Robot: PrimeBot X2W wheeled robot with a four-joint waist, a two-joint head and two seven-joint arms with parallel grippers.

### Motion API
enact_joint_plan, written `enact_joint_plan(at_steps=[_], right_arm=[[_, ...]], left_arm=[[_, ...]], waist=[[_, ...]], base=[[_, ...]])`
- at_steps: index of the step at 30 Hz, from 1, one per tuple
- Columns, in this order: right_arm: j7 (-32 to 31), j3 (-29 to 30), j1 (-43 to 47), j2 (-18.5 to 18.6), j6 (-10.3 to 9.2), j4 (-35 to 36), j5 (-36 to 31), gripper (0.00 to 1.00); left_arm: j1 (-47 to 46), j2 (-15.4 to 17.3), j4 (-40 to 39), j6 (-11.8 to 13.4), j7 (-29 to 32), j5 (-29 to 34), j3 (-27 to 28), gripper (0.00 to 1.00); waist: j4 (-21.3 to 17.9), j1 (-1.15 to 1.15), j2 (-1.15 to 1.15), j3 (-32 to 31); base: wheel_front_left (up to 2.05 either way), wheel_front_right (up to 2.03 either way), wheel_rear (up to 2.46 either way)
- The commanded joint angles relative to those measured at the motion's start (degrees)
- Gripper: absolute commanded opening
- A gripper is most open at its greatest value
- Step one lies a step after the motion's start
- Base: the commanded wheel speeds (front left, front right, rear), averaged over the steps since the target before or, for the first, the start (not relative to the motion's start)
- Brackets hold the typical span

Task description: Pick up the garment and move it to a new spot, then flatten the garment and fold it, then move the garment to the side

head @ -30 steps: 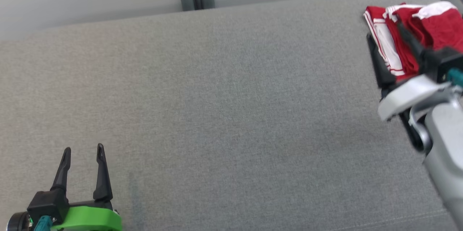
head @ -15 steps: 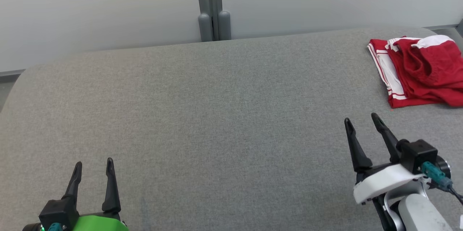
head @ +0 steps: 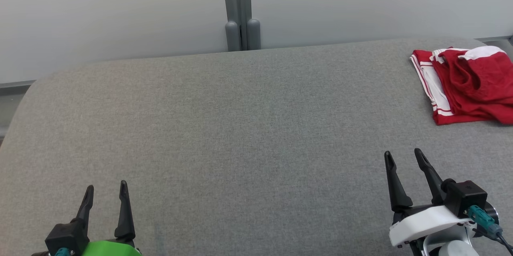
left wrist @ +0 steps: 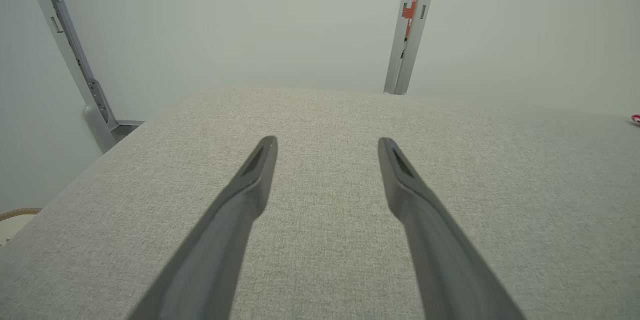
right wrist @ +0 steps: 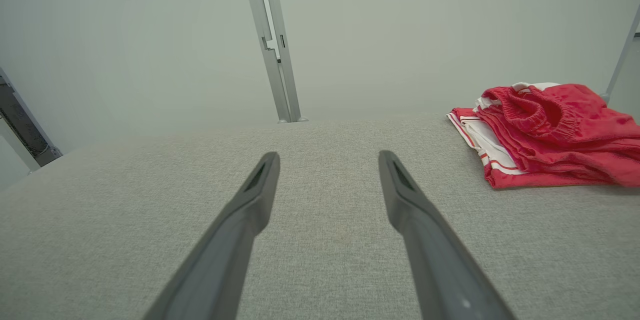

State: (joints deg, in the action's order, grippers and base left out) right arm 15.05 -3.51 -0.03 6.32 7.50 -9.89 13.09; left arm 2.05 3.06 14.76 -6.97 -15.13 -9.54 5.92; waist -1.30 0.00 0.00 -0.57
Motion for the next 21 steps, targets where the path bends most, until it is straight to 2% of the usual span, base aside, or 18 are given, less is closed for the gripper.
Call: enact_joint_plan(at_steps=[1,4,5,9,21], right_arm=[[0.13,0.15,0.44,-0.05,-0.05,-0.04,-0.42,1.0],[0.13,0.1,-0.08,-0.24,-0.05,-0.31,-0.48,1.0],[0.0,0.04,-0.05,-0.25,0.0,-0.28,-0.11,0.0],[-0.1,-0.1,0.64,-0.55,0.0,-1.94,0.37,0.0],[-3.24,1.19,-0.5,-0.75,0.0,-2.21,13.26,0.0]], left_arm=[[-0.96,0.05,0.12,-0.12,0.04,-0.17,0.22,1.0],[-1.18,0.04,0.19,-0.3,0.04,-0.68,0.23,1.0],[-0.43,-0.01,0.19,-0.11,0.0,-0.62,0.01,0.0],[0.34,-0.46,2.2,-0.09,0.18,-0.99,-0.13,0.0],[-1.3,-0.39,1.88,-0.16,3.81,-13.97,0.21,0.0]], waist=[[0.08,0.0,0.0,0.04],[0.23,0.0,0.0,0.1],[0.24,0.0,0.0,0.1],[0.25,0.0,0.0,0.11],[0.35,0.0,0.0,0.17]], base=[[0.0,0.0,0.0],[0.0,0.0,0.0],[0.0,0.0,0.0],[0.0,0.0,0.0],[0.0,0.0,0.0]])
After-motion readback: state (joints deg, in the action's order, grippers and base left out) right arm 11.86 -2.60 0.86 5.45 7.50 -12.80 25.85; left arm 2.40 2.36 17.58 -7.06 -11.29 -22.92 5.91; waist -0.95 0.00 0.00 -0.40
